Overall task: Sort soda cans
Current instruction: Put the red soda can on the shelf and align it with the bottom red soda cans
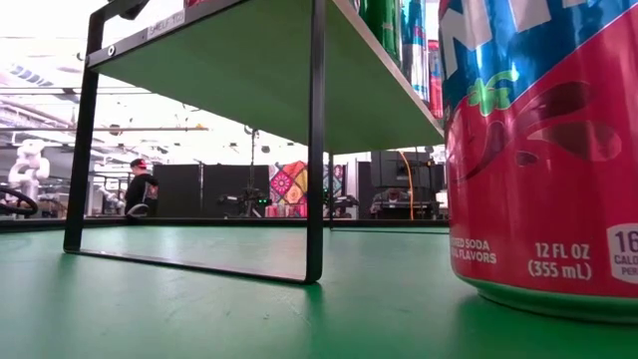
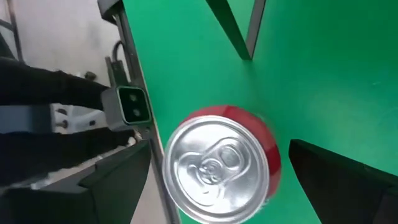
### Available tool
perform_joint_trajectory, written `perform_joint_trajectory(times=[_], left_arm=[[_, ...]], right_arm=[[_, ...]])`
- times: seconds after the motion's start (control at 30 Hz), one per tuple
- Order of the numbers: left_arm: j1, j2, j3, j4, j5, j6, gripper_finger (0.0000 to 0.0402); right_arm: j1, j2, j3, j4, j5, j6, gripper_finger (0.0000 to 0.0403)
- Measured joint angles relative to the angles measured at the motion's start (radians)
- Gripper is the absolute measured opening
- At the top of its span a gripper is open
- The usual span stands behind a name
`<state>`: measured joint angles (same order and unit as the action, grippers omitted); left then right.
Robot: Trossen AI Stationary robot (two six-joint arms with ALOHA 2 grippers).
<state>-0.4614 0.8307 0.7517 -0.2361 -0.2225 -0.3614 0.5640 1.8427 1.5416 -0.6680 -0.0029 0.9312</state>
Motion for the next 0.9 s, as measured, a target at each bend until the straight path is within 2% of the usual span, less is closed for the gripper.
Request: perform_joint_trajectory(times=[0.27,0.6,0.9], left_arm=[[0.000,0.000,0.000,-0.020,-0.026,0.000,0.0251],[0.000,0.000,0.000,-0.077,-0.057,-0.048,0.0251],[0.000,0.000,0.000,-0.096,-0.063,-0.052,0.0251]], right_arm=[[0.000,0.014,-0.002,-0.027,0.003,-0.130,0.0373],[0.000,0.078,-0.002,0.008,-0.005,-0.146,0.0382],[-0.002,0.086,-0.002,0.006,-0.003,-0.166,0.0316]])
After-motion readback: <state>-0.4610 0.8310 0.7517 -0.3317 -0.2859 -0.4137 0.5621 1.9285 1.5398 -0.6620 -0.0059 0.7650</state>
